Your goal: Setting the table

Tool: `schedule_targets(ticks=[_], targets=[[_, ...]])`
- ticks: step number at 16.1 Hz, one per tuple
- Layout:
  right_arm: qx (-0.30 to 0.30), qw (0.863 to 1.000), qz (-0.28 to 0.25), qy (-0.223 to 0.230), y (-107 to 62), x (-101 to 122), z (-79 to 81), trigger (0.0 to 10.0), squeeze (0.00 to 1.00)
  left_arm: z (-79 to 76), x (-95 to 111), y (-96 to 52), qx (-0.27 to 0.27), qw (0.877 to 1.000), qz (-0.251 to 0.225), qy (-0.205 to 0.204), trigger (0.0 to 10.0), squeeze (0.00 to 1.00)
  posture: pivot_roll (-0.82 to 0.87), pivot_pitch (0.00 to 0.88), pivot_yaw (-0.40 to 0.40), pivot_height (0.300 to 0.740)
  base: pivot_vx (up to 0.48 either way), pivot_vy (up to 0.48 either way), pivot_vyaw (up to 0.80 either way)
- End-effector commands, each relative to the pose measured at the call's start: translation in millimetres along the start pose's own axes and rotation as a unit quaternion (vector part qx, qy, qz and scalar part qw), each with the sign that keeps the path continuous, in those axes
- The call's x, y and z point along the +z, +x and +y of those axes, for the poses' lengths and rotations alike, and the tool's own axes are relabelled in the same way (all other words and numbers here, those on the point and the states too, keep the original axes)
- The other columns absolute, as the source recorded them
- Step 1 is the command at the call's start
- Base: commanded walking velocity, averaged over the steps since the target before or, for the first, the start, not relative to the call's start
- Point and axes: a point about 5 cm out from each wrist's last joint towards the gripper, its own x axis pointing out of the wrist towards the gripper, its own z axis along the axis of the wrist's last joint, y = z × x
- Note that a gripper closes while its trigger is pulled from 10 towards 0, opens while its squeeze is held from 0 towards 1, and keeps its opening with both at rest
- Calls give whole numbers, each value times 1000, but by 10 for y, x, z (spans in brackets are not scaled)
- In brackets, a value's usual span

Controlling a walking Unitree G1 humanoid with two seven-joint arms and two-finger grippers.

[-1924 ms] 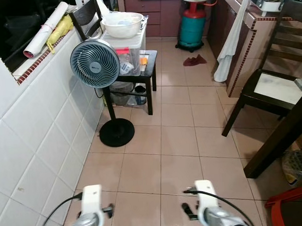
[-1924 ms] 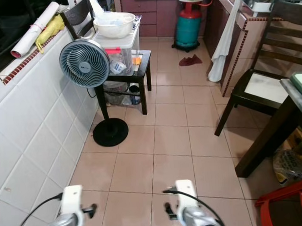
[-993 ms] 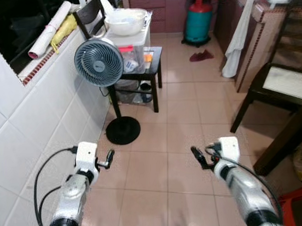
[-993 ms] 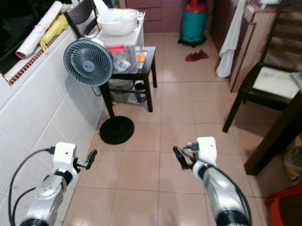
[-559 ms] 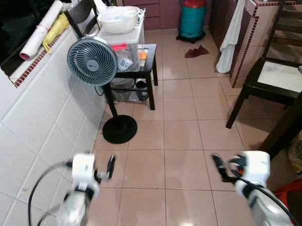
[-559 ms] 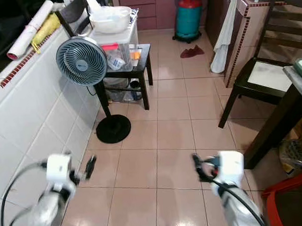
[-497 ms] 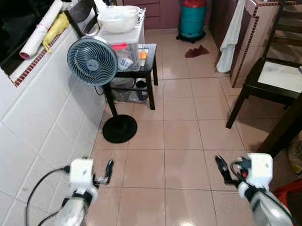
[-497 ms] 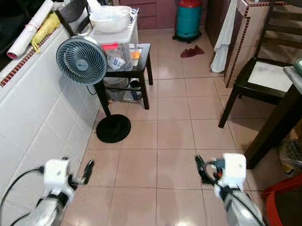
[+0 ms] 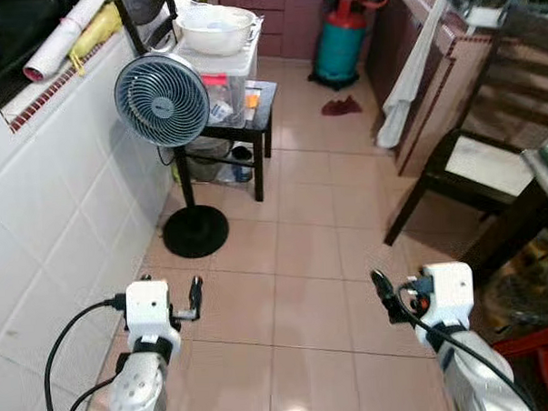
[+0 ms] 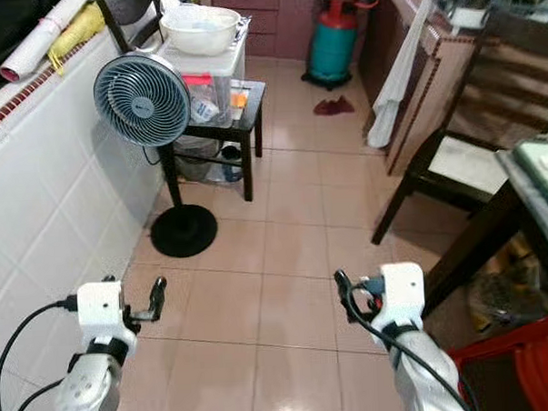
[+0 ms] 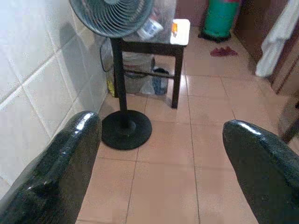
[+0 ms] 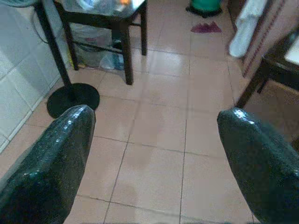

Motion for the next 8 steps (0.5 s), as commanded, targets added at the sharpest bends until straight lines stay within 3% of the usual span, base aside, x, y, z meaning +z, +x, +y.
schedule_targets(ticks=[1, 4, 6, 7, 8], targets=[[0, 1000, 2, -4, 20, 19, -43, 10000, 0, -39, -4, -15, -1, 1000, 6, -3, 10000, 0, -116, 22, -80, 740, 0, 0, 0], [-10, 1000, -16, -2, 19, 95, -53, 10000, 0, 55, 38, 15, 0, 1000, 18, 7, 10000, 0, -135, 42, -16, 740, 0, 0, 0], [-3, 999, -33, 8, 76, 211, 61, 10000, 0, 105, 158, 64, -13, 1000, 11, 9, 10000, 0, -126, 52, -17, 740, 0, 0, 0], [6, 999, -38, 21, 130, 248, 159, 10000, 0, 104, 221, 83, -32, 999, 3, 17, 10000, 0, -82, 55, -4, 740, 0, 0, -438], [10, 999, -30, 19, 138, 184, 158, 10000, 0, 55, 211, 80, -26, 999, -1, 25, 10000, 0, -76, 52, 0, 740, 0, 0, -556]])
